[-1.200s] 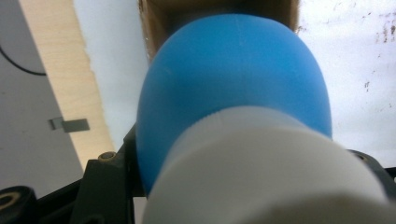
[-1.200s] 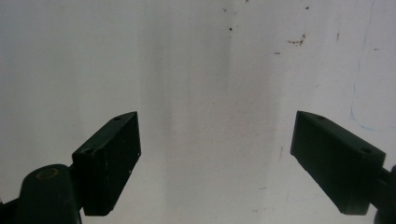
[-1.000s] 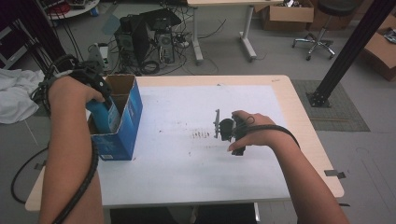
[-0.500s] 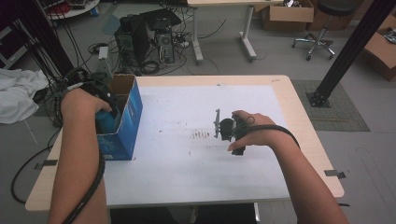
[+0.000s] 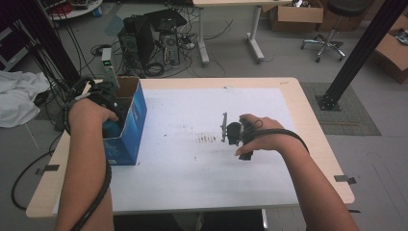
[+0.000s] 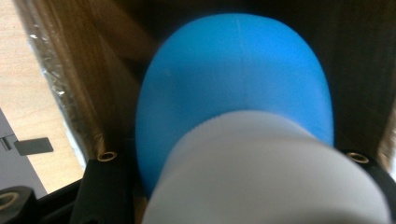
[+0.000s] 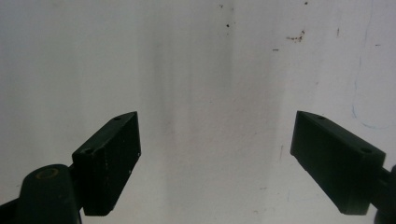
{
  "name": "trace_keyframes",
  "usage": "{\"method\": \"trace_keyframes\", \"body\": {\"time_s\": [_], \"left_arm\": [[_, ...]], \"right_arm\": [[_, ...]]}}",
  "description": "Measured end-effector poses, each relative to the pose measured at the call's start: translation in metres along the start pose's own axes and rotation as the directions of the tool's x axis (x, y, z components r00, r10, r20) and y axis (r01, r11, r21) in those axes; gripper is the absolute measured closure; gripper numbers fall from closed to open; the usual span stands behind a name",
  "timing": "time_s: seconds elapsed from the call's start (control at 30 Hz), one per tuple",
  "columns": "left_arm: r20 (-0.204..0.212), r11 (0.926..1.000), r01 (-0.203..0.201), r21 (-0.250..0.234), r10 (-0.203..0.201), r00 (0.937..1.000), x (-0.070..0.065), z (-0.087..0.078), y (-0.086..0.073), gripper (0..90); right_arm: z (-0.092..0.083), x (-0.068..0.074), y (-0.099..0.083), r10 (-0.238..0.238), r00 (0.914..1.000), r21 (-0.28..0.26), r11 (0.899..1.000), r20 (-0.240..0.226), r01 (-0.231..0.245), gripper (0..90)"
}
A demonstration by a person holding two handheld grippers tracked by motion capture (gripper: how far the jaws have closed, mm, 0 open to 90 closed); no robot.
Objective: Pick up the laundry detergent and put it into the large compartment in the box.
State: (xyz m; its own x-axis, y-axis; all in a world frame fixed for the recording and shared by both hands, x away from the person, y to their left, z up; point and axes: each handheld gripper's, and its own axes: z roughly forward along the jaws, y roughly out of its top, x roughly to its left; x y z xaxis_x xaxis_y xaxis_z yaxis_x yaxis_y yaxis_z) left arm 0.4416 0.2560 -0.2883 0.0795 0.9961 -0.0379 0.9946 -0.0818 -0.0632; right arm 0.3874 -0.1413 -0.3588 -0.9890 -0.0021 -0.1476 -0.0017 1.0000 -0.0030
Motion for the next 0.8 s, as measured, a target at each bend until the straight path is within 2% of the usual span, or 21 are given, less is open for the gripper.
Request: {"method": "trace_keyframes", "body": {"time_s": [0.27,0.43,0.5,0.8], "left_arm": [[0.001,0.9998,-0.006,-0.020,0.006,1.0000,0.0010,0.0043,-0.0024,40.5],[-0.006,0.9998,-0.019,-0.001,0.019,0.9998,-0.0003,0.0045,-0.0029,40.3],[0.005,0.9998,-0.008,-0.017,0.008,1.0000,0.0017,0.0045,-0.0034,40.2],[0.004,0.9998,-0.012,-0.015,0.012,0.9999,0.0012,0.0045,-0.0043,39.8]], "right_arm": [[-0.0003,0.0002,-0.0004,0.000,1.0000,0.003,1.000,-0.001,0.000,16.2],[-0.0019,0.0007,-0.0010,0.002,1.0000,0.005,1.000,-0.003,-0.002,16.3],[-0.0023,0.0009,-0.0011,0.004,1.0000,0.006,1.000,-0.003,-0.004,16.2],[-0.0038,0.0028,-0.0015,0.006,1.0000,0.009,1.000,-0.001,-0.006,16.3]]}}
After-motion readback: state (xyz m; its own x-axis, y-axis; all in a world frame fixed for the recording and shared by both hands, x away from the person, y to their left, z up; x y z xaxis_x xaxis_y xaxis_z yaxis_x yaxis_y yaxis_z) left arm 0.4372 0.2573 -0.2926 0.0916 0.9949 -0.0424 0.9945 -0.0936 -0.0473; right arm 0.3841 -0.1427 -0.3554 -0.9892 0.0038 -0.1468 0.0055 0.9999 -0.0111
